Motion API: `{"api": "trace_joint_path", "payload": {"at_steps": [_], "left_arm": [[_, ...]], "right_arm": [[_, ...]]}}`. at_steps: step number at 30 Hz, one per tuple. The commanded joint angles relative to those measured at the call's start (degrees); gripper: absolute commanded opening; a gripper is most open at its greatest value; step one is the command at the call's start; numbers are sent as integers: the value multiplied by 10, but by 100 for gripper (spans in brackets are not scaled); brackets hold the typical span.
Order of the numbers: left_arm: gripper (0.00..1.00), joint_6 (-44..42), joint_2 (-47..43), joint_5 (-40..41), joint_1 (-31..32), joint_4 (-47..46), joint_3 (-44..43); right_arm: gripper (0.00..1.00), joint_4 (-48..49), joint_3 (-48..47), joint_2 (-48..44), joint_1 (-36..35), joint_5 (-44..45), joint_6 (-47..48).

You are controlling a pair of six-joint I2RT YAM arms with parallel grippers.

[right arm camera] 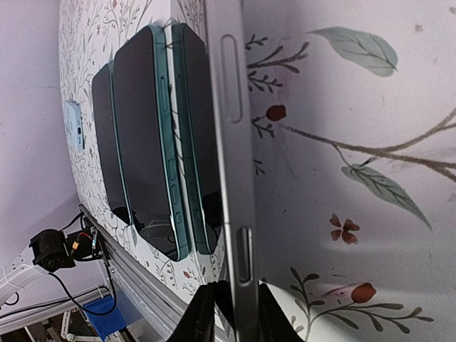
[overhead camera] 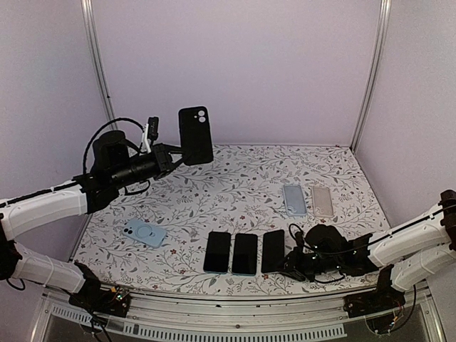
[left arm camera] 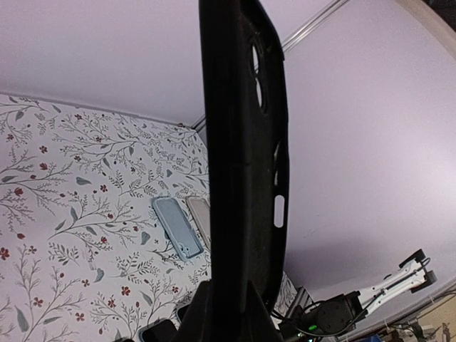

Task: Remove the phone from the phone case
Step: Place the phone at the center of the board, then pass from the left arm to the right

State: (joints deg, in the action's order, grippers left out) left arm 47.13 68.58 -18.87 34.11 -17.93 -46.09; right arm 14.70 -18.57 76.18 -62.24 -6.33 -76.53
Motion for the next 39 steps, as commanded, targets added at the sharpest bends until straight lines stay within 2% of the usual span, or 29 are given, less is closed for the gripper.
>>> {"api": "trace_joint_path", "payload": {"at_steps": [1,23,31,39], "left_arm": [[0,-3,-8,-6,-10,-14,4],[0,2,24,-50,-13,-28,-4],[0,0,45,-72,-13,-32,-8],[0,-12,91,-126,-13,-21,-44]], "right_arm": [[22,-42,-9,-22,-3,10,-2],[34,-146,-46,-58,10,44,32],[50,-155,-46,-74,75,15,80],[60,-154,-81,-87,158,-19,150]]}}
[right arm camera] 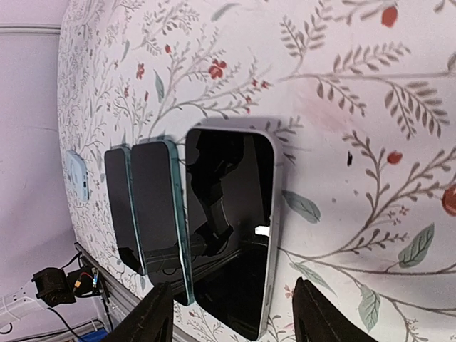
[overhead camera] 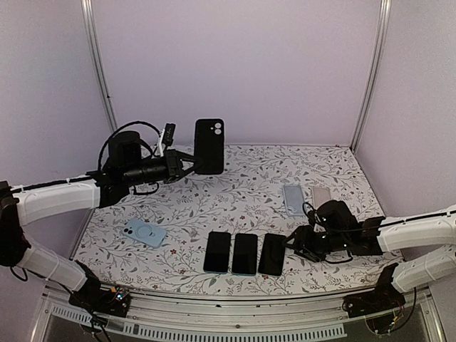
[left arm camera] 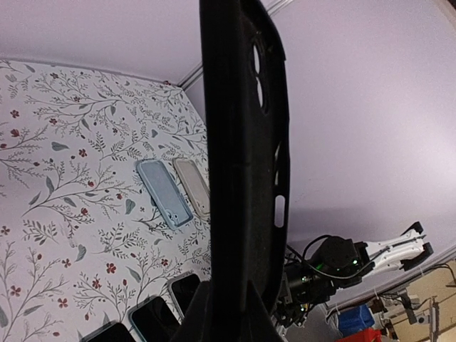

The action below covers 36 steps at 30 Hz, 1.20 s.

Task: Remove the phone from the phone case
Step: Pass from the left arm to the right

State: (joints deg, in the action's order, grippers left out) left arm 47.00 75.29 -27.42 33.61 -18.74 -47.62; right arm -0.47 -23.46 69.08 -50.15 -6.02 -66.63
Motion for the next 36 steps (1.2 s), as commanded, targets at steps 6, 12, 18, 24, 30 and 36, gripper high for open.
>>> {"api": "trace_joint_path", "payload": {"at_steps": [6,12,18,24,30,36], "left_arm": [[0,-3,71,-51,0,-10,-46],[0,-18,114,2,36,15,-76],[0,-35,137,66,65,50,-107],[0,-44,159,109,87,86,-134],[0,-35,173,127,101,86,-140],[0,-36,185,129,115,81,-151]], "right_arm": [[63,-33,-122,-18,69,-12,119],[64,-98,-265,33,72,39,204],[64,-124,-357,87,75,75,250],[62,-112,-416,134,76,66,262],[54,-86,-441,161,76,30,265],[45,-80,-474,197,75,5,260]]}}
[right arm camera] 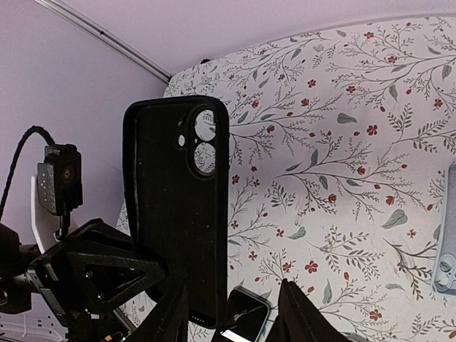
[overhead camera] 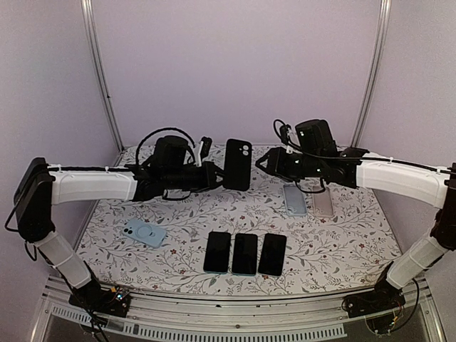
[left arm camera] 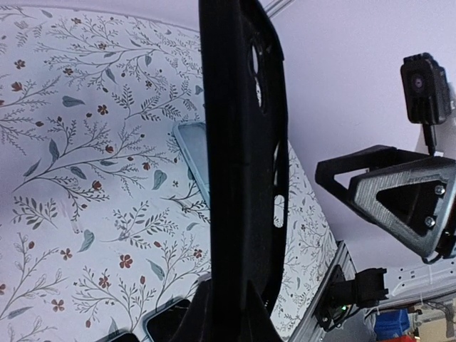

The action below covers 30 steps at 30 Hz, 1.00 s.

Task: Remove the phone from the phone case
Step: Pass from the left arm to the right

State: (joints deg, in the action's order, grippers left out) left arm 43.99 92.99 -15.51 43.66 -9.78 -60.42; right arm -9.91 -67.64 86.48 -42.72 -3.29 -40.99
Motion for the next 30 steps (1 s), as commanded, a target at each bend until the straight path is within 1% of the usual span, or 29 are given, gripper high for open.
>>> {"api": "trace_joint_path", "payload": {"at_steps": [1,5,7,16,19,26,27,28,30], "left_arm": [[0,-6,11,12,18,-8,-26],[0,-7,16,14,27,-9,-34],[0,-7,17,17,31,-8,-37],[0,-10,24,20,41,-6,-47],[0,-11,26,20,43,-5,-49],[19,-14,20,27,45,-2,-45],[24,-14,20,28,45,0,-45],[32,-14,19,30,45,2,-45],[43,-14,17,35,45,7,-44]], "right_arm": [[44,9,-38,34,1,-22,4],[40,4,-50,56,1,-20,4],[35,3,-52,62,0,-20,3],[7,-3,-51,71,1,-16,-1],[0,-4,-51,71,1,-14,-2],[0,-7,-51,72,1,-10,6],[0,-9,-51,71,1,-9,8],[0,-13,-52,72,1,-7,10],[0,-19,-52,71,1,-1,15]]}}
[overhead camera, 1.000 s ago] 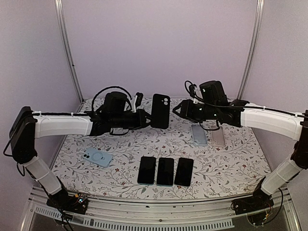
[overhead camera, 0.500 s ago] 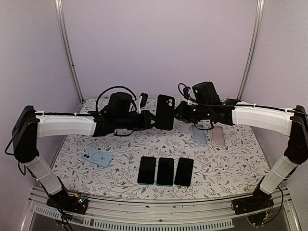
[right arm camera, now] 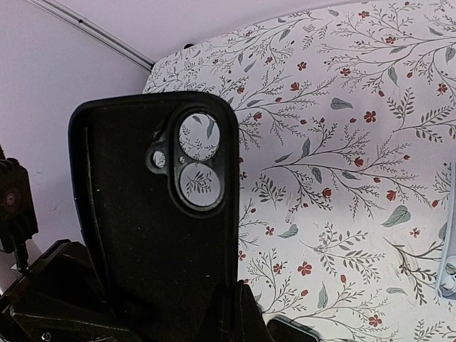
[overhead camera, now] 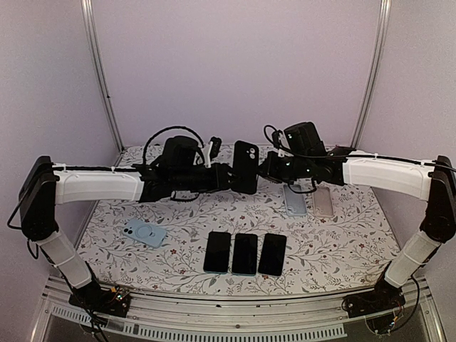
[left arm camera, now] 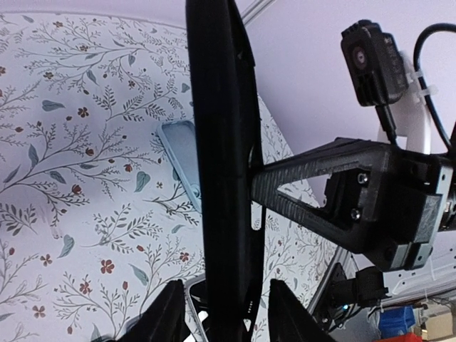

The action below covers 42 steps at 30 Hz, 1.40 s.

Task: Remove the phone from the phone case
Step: Pass from the left arm to the right, then place the phone case at the center of the board.

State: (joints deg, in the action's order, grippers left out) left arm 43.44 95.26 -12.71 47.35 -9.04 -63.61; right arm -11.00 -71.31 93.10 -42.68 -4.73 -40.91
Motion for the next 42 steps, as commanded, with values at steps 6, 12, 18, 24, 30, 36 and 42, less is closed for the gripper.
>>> {"api": "trace_joint_path", "payload": {"at_steps": [6,12,18,24,30,36,42], "left_arm": [[67,-10,-35,47,5,3,9],[77,-15,-81,84,-6,5,33],[79,-17,-132,107,-20,-6,69],[79,-17,-165,109,-32,-5,90],[79,-14,-191,108,-37,1,110],[79,-11,-214,109,-40,4,131],[79,-11,-230,110,-42,8,146]], "right_arm": [[0,-38,-14,5,12,21,39],[0,-63,-8,15,38,16,61],[0,-77,-12,49,57,11,86],[0,-85,-28,102,72,-8,106],[0,-91,-45,153,85,-9,115],[0,-102,-59,189,97,4,122],[0,-122,-72,215,104,13,135]]}}
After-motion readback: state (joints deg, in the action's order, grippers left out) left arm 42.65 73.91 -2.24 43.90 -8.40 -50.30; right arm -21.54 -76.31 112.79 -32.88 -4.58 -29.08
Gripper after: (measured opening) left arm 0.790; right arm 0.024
